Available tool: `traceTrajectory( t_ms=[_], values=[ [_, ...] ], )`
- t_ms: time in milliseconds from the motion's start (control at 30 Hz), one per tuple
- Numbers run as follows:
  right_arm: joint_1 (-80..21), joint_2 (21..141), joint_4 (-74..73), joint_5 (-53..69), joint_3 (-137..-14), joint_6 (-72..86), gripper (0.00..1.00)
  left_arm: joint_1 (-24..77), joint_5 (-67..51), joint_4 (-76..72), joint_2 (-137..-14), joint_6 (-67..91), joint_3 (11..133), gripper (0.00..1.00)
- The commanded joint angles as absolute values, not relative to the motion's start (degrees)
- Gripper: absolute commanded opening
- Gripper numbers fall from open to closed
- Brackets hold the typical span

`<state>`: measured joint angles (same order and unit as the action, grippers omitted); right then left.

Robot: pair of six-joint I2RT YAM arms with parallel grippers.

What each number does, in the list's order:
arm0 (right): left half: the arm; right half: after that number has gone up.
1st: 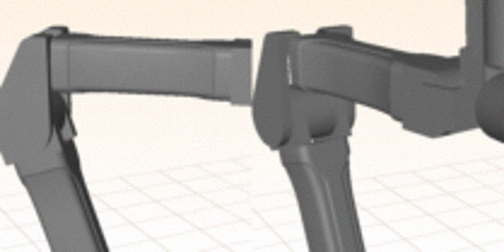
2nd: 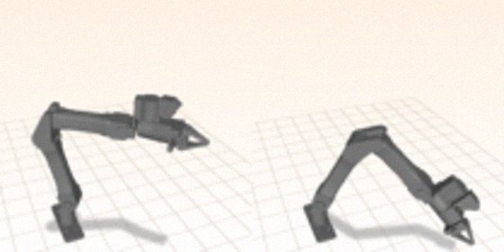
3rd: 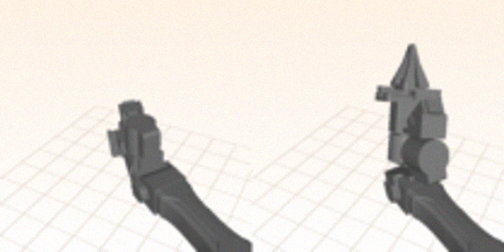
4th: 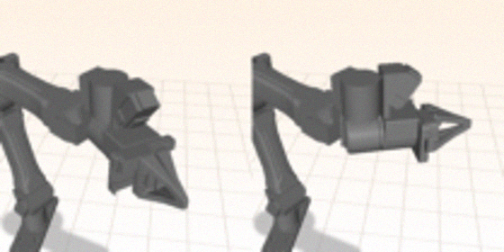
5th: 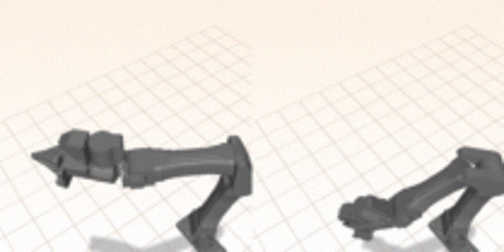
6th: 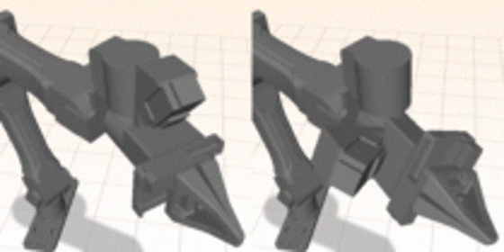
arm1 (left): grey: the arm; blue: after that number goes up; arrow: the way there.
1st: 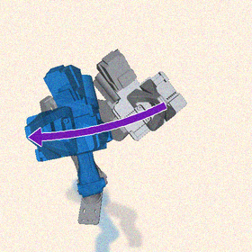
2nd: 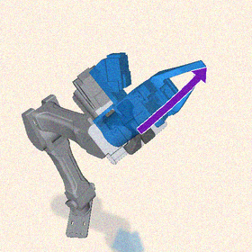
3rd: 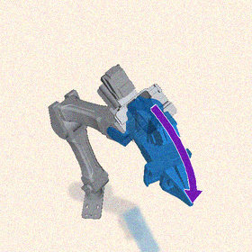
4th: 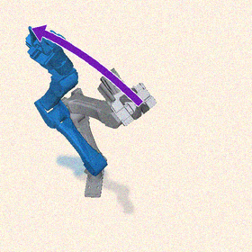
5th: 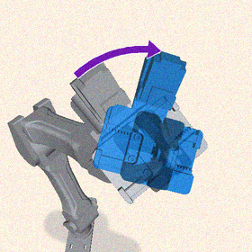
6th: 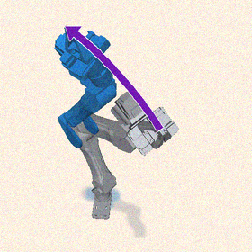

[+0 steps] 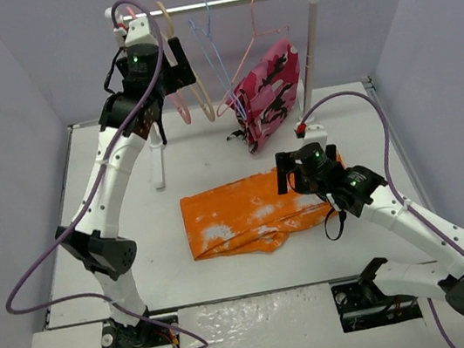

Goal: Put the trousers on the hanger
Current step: Pick up the hanger from the clothesline.

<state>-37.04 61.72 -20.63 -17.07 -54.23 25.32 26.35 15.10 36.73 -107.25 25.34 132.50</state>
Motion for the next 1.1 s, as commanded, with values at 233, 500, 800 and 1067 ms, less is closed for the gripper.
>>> traceTrajectory(
  t_ms=[233, 500, 800, 1067],
  values=[
    [-36.21, 61.39, -19.01, -17.67, -54.14, 25.05, 1.00, 26.15, 22.89, 44.65, -111.39, 21.32, 143.02, 0.67],
    [-36.12, 62.29, -18.68, -17.31, -54.01, 25.14, 1.00, 25.84, 23.14, 45.04, -109.51, 19.62, 140.86, 0.30],
    [-36.16, 63.71, -17.67, -15.74, -53.70, 25.27, 0.99, 25.40, 22.33, 44.39, -106.51, 18.31, 137.52, 0.11],
    [-36.12, 64.95, -17.05, -14.59, -53.88, 25.05, 0.99, 25.49, 19.92, 40.70, -100.65, 15.38, 135.36, 0.00]
  ],
)
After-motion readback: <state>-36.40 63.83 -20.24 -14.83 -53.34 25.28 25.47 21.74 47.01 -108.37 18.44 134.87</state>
